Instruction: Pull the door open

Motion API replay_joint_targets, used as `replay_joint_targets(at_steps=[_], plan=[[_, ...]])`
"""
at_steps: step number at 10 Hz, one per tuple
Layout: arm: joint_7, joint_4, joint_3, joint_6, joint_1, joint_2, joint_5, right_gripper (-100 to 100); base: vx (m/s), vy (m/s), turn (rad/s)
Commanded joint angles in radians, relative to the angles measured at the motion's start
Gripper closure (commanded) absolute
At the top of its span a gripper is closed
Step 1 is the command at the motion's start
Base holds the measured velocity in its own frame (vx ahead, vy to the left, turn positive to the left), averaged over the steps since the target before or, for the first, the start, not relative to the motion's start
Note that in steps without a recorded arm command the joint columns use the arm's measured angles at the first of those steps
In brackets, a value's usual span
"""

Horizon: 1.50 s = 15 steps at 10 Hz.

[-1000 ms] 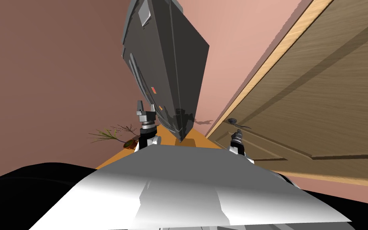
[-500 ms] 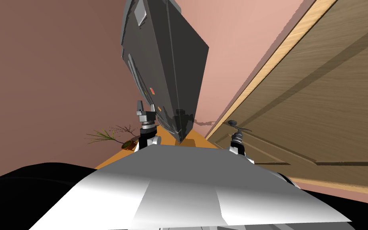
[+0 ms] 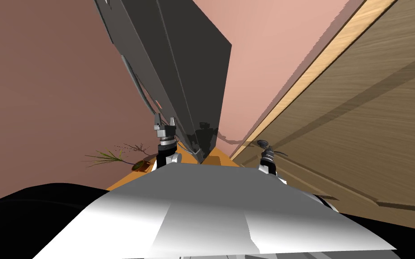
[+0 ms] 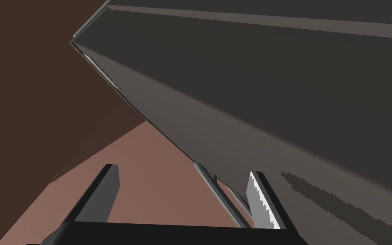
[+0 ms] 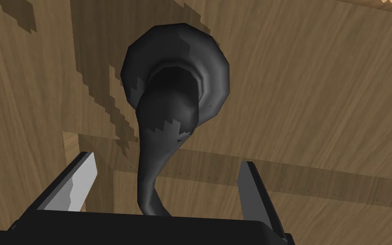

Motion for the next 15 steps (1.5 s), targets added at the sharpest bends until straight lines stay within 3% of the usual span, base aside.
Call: replay_joint_targets(at_steps=[1, 2, 3, 8, 14, 15], plan=[[0.003, -0.001, -0.003, 0.002, 0.0, 0.001, -0.002, -100, 0.159, -0.125, 0.056], [0.002, -0.002, -0.002, 0.002, 0.001, 0.001, -0.001, -100, 0.049, -0.056, 0.061], [0.002, -0.002, -0.002, 0.002, 0.001, 0.001, -0.001, 100, -0.021, 0.017, -0.02], [0.002, -0.002, -0.002, 0.002, 0.001, 0.001, -0.001, 100, -0.008, 0.01, -0.008], [-0.032, -0.022, 0.051, 0.002, -0.001, 0.007, 0.033, 100, -0.183, 0.003, 0.049], [-0.048, -0.032, 0.076, 0.001, -0.002, 0.008, 0.049, 100, -0.167, -0.037, 0.063]])
